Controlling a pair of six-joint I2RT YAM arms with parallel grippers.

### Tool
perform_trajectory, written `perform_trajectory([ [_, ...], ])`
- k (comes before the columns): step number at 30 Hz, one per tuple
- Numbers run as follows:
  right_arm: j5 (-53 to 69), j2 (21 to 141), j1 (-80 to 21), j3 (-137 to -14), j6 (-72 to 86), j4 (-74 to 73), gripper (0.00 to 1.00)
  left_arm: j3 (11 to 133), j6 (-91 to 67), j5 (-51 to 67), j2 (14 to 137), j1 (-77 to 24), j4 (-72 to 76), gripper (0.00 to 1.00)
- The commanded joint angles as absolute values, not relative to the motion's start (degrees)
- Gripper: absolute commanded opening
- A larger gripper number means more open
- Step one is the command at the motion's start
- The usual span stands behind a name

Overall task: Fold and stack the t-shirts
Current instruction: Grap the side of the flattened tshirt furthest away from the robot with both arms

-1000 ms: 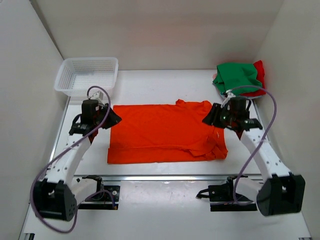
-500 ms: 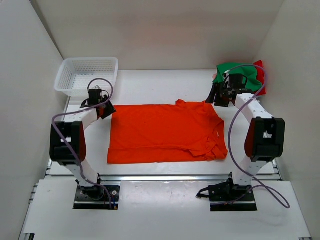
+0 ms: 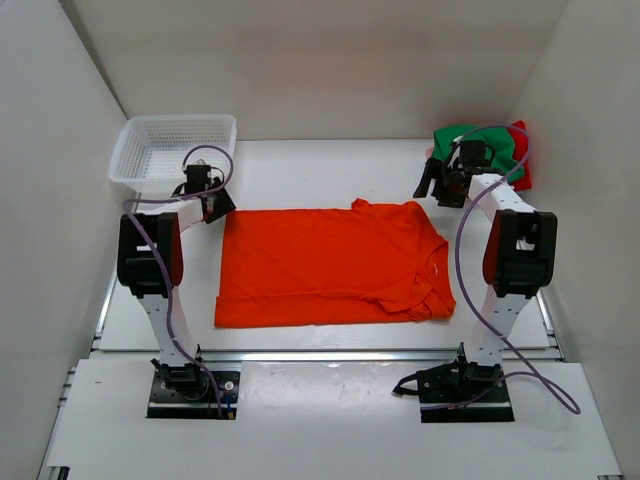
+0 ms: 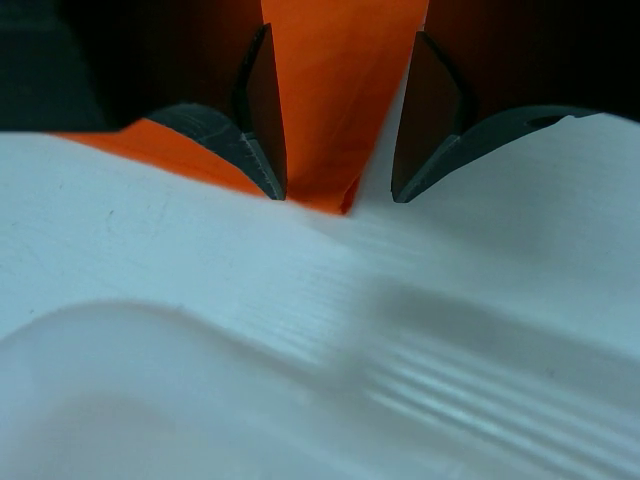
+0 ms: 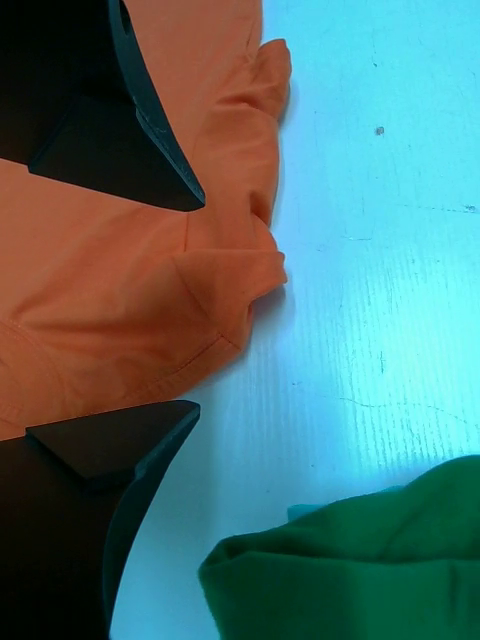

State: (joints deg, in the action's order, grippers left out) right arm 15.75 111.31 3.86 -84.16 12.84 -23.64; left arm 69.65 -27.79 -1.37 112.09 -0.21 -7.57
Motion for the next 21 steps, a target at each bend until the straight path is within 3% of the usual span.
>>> perform_trajectory([
  [1,15.3,112.93,4.39,-86.57,12.65,-22.32,0.74,74.43,-26.37,1.14,113.55,-0.26,-9.48,0.57],
  [4,15.82,114.6,4.48,-87.18,12.57,-22.59,0.75,77.07,-24.97,3.24,115.57,-0.97,-11.69,0.5],
  [9,16.7,116.28,4.49,-88.85,12.66,-23.99,0.76,77.08,-24.79,6.41,115.93,-0.7,-12.74,0.46],
  [12,17.31,118.04,4.31,-89.82,12.4,-24.43,0.75,75.42,-24.96,7.73,115.32,-0.88,-12.05,0.23],
  [14,18.54,118.91,4.75,-90.44,12.57,-24.17,0.74,75.23,-24.79,8.17,115.31,-0.79,-12.04,0.0],
  [19,23.19,121.9,5.01,-93.15,11.52,-23.11,0.73,75.15,-25.31,10.37,115.32,-0.18,-12.04,0.0],
  [21,25.56,124.79,5.27,-95.96,10.99,-24.78,0.67,75.41,-24.7,10.37,115.66,-0.35,-12.3,0.0],
])
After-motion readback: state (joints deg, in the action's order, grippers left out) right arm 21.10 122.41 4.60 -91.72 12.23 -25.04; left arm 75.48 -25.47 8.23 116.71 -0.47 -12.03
